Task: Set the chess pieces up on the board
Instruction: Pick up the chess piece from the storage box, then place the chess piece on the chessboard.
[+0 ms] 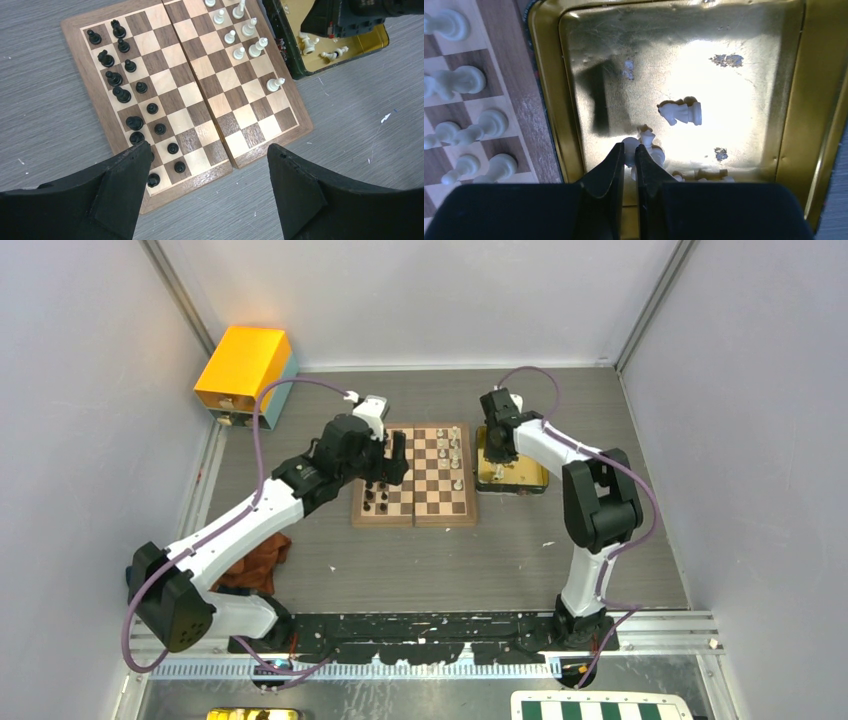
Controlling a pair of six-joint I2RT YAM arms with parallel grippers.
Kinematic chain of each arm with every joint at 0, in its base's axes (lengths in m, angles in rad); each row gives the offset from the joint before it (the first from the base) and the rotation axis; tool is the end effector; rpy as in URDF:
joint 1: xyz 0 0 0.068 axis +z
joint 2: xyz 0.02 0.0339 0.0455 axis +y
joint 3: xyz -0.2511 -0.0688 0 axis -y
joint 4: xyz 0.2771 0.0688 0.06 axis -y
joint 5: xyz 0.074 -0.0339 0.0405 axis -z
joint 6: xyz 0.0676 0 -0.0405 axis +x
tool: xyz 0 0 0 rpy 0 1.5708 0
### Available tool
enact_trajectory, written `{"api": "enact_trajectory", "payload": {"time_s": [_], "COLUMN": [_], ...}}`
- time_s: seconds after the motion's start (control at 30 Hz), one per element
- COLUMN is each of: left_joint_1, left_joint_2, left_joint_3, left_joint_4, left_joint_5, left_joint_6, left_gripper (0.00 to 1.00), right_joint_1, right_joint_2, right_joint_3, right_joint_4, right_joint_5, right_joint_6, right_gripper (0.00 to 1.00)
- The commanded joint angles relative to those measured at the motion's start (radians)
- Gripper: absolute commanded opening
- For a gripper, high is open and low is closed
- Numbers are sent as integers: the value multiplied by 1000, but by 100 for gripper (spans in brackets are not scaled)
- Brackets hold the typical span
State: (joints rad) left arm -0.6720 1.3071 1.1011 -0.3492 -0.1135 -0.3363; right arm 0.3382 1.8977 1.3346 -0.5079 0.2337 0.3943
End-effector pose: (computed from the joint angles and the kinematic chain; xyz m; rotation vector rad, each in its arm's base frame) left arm 0.2849 -0.2169 0.2836 0.2933 2.1391 -0.4728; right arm 0.4146 0.1292 0.1315 0.1504 2.5905 -0.0472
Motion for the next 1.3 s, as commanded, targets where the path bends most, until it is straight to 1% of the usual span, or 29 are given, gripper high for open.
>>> {"api": "enact_trajectory", "payload": {"time_s": [0.0, 0.3, 0.53, 0.83, 1.27], "left_joint_1": [6, 6, 6, 6, 6], "left_joint_2": [-56, -71, -95, -116, -142], "left_joint_3": [-8, -7, -13, -13, -15], "left_joint_4": [32, 28, 16, -15, -32], "left_joint_5": [-24, -14, -21, -27, -32], "left_joint_6": [-14, -38, -57, -66, -51], "left_gripper": [87, 86, 86, 86, 86], "right_joint_1": [-3, 38, 128, 222, 284], "right_joint_2": [-135, -230, -235, -164, -25], "right_joint_3": [30, 70, 127, 202, 270], "right_joint_4": [-5, -101, -160, -183, -182], "right_joint_5": [43, 19, 4, 1, -17], "right_joint_6": [-17, -55, -68, -55, -39], "right_gripper": [1, 1, 1, 1, 1]}}
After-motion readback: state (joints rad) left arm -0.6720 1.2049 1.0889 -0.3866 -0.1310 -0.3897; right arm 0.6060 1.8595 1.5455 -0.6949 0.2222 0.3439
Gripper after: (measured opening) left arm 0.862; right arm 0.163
